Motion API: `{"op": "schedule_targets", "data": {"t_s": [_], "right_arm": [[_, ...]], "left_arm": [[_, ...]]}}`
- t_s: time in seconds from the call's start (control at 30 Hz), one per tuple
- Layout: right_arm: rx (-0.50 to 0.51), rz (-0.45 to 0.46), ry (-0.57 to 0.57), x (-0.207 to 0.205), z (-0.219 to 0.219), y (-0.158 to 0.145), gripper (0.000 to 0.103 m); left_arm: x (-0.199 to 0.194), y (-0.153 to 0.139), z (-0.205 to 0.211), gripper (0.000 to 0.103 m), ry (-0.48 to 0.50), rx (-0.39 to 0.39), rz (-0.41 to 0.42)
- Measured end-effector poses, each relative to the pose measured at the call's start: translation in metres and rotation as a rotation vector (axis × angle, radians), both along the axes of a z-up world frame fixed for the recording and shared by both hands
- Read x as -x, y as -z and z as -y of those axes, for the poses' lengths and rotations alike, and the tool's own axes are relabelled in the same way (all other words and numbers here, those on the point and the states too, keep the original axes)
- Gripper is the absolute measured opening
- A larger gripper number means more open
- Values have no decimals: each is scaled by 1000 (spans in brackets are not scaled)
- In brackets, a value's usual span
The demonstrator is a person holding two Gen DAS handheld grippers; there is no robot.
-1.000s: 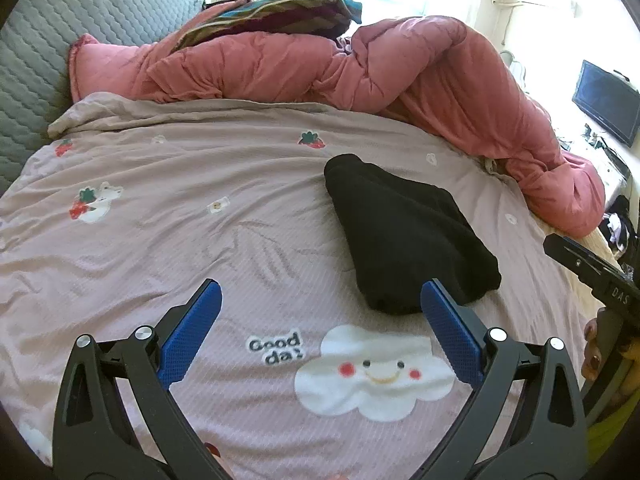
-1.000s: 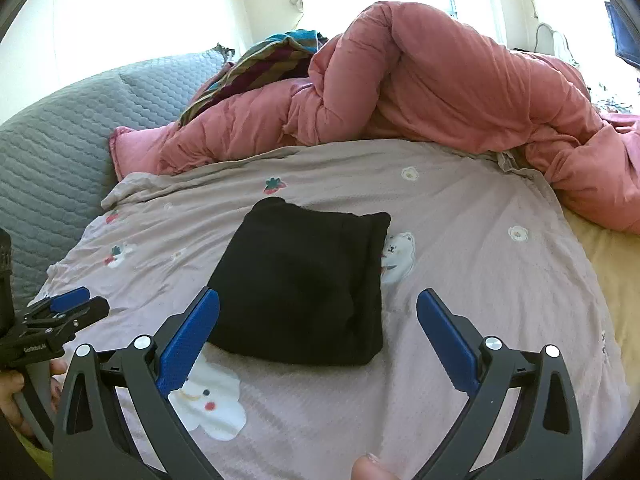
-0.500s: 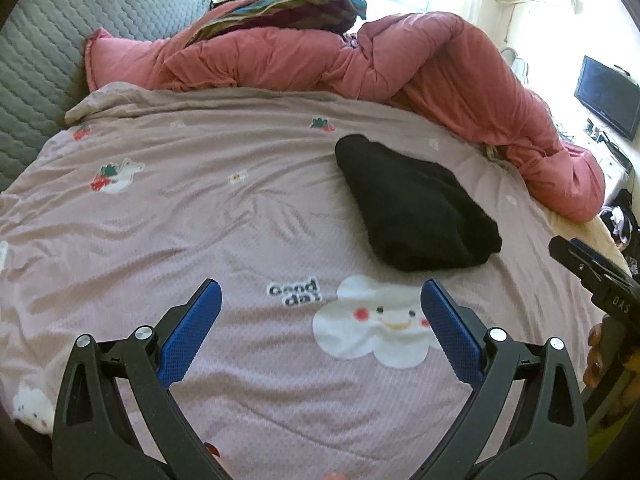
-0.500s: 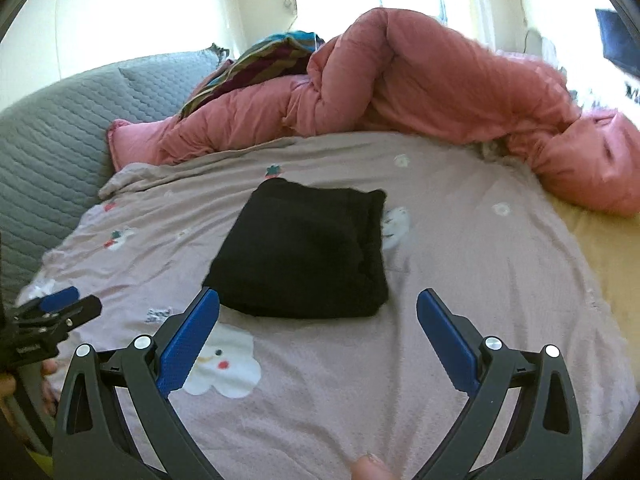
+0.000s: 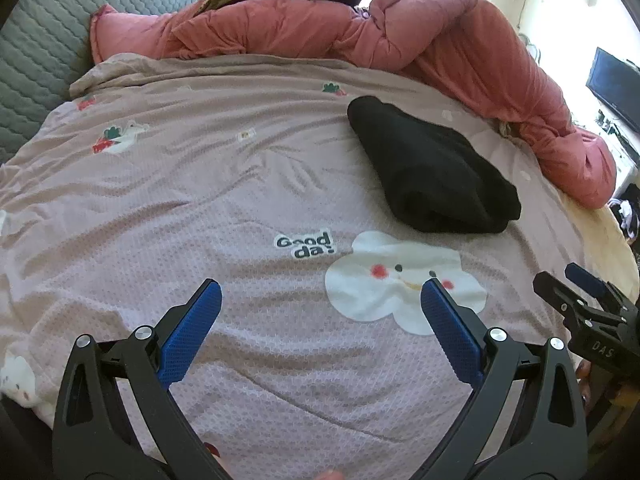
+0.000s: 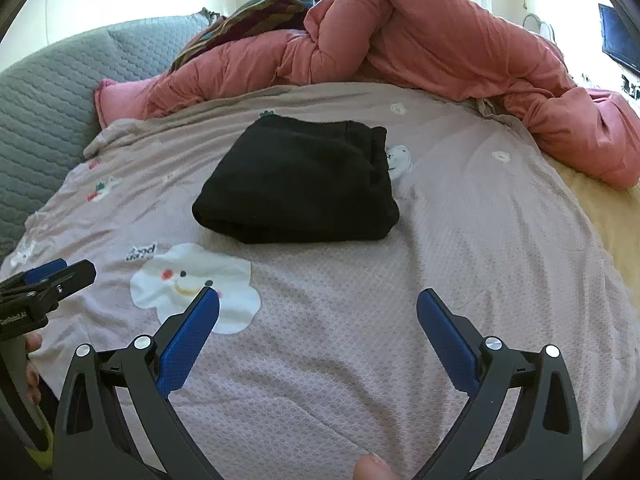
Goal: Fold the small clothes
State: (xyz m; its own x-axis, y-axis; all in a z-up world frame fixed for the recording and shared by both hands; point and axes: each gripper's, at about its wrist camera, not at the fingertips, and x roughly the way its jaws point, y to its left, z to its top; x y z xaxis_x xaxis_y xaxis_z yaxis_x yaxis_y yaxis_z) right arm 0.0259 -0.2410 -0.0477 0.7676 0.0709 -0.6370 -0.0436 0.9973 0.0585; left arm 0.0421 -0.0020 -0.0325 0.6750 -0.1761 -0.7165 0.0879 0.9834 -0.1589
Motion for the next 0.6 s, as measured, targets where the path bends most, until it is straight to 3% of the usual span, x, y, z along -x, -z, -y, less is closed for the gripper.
{"op": "schedule_targets", "data": {"t_s": [0.6], "right_arm": [[0, -17, -9, -1, -6, 7, 98]], "left_arm": [[4, -2, 3, 93, 3, -18, 3]]}}
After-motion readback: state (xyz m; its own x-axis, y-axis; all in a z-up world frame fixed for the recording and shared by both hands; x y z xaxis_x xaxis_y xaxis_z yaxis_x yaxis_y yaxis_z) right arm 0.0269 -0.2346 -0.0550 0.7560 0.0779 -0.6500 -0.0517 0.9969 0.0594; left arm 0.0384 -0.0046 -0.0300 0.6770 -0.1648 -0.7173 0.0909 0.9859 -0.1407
